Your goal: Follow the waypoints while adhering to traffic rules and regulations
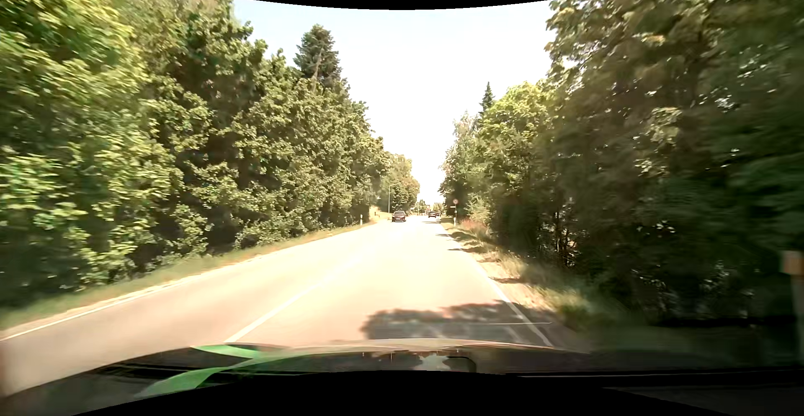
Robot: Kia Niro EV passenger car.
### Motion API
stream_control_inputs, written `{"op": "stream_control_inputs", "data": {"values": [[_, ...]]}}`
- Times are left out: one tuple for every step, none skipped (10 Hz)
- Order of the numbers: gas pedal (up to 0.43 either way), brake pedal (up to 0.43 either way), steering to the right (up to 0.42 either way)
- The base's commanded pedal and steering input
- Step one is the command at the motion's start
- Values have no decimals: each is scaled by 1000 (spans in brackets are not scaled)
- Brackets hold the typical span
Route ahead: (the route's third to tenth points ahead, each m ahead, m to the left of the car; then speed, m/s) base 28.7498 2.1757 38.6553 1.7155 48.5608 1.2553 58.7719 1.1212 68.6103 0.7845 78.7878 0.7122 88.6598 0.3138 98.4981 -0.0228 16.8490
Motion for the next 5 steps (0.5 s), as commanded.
{"op": "stream_control_inputs", "data": {"values": [[220,0,-3],[177,0,-3],[177,0,-2],[177,0,-3],[177,0,-2]]}}
